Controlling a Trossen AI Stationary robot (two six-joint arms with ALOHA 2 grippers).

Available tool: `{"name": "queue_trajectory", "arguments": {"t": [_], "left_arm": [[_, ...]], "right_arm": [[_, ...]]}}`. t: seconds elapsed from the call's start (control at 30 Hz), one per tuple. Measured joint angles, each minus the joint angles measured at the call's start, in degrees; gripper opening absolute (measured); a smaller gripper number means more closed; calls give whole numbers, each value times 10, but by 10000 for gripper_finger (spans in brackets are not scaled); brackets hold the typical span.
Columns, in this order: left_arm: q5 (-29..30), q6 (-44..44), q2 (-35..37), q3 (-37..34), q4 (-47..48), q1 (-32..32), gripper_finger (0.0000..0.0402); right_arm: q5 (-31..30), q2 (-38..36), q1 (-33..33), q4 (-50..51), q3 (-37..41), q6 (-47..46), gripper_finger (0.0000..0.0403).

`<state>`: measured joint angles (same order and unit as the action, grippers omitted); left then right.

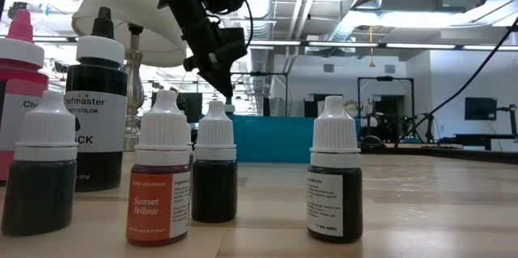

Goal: Pick & Place food coloring
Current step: Put the large green food coloring bottle into the bin, then put the large pink food coloring bottle into the bin

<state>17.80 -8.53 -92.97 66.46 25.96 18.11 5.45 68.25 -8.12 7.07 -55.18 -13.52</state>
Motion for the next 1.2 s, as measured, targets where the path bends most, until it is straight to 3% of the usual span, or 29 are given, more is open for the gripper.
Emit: {"name": "queue_trajectory", "arguments": {"t": [0.43,0.83,1.2], "left_arm": [[5,3,0,-1,-1,0,28],[12,8,0,-1,-1,0,92],[18,34,14,35,6,0,108]], "right_arm": [[0,0,0,0,0,0,118],[0,0,0,0,0,0,118],[0,0,0,3,0,0,118]]}}
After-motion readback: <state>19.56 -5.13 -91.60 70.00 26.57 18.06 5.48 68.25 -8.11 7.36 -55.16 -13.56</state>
